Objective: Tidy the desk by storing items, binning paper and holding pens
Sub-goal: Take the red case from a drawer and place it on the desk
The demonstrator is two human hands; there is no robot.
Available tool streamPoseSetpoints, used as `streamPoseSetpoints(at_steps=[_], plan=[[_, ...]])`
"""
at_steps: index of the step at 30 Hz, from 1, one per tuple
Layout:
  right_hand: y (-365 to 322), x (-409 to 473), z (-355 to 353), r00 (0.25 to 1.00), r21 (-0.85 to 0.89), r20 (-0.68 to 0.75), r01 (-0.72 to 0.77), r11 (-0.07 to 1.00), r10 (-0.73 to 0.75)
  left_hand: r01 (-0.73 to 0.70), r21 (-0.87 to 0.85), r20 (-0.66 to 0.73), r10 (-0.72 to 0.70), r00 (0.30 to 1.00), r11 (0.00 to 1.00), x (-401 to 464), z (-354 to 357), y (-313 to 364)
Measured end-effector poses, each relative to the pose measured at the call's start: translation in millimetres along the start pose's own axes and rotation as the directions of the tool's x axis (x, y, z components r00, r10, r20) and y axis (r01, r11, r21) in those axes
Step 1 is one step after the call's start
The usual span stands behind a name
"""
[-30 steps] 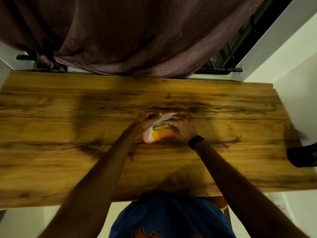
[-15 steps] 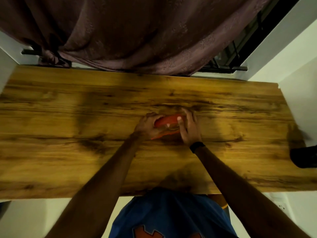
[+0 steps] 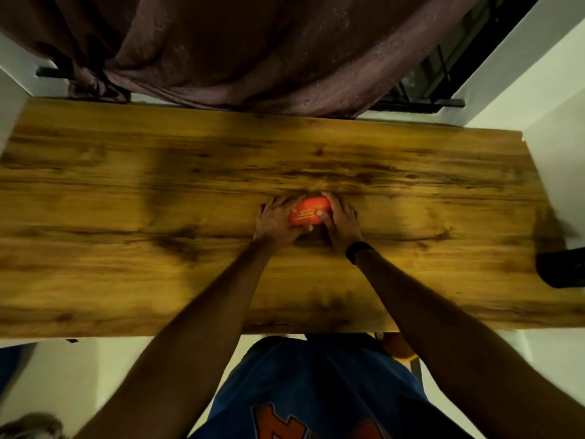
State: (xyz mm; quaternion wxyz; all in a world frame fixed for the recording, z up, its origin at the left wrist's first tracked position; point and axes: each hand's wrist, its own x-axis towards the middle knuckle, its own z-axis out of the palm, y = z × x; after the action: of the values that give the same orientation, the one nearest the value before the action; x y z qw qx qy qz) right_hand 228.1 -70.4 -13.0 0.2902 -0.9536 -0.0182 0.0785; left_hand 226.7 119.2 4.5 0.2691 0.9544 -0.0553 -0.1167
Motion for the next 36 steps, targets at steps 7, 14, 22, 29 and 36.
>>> streamPoseSetpoints(at_steps=[7,14,22,29,36], plan=[[-7.6,-20.8,5.2,0.999,0.069,-0.04,-0.022,0.997,0.024,0.07,-0.04,0.073,-0.067,0.995,0.997,-5.1,-0.1,1.7],[-5.3,-48.5,9.5,0.999,0.07,-0.023,-0.048,0.996,0.05,0.0,-0.009,-0.008,0.0,1.0,1.0,-21.8,7.3,3.0],[7.9,-125.9,32.0,0.999,-0.204,-0.052,-0.007,0.979,-0.004,0.199,-0.229,-0.123,-0.231,0.965,0.953,-87.2,28.4,-24.6],[14.7,-153.0,43.2,0.981,-0.371,0.089,0.191,0.909,-0.17,0.329,0.023,-0.374,-0.297,0.879,0.944,-200.9,55.4,-59.8],[-29.4,-188.0,76.1,0.955,-0.42,0.199,0.287,0.861,-0.221,0.503,-0.268,-0.392,-0.57,0.723,0.822,-299.8,92.8,-62.8]])
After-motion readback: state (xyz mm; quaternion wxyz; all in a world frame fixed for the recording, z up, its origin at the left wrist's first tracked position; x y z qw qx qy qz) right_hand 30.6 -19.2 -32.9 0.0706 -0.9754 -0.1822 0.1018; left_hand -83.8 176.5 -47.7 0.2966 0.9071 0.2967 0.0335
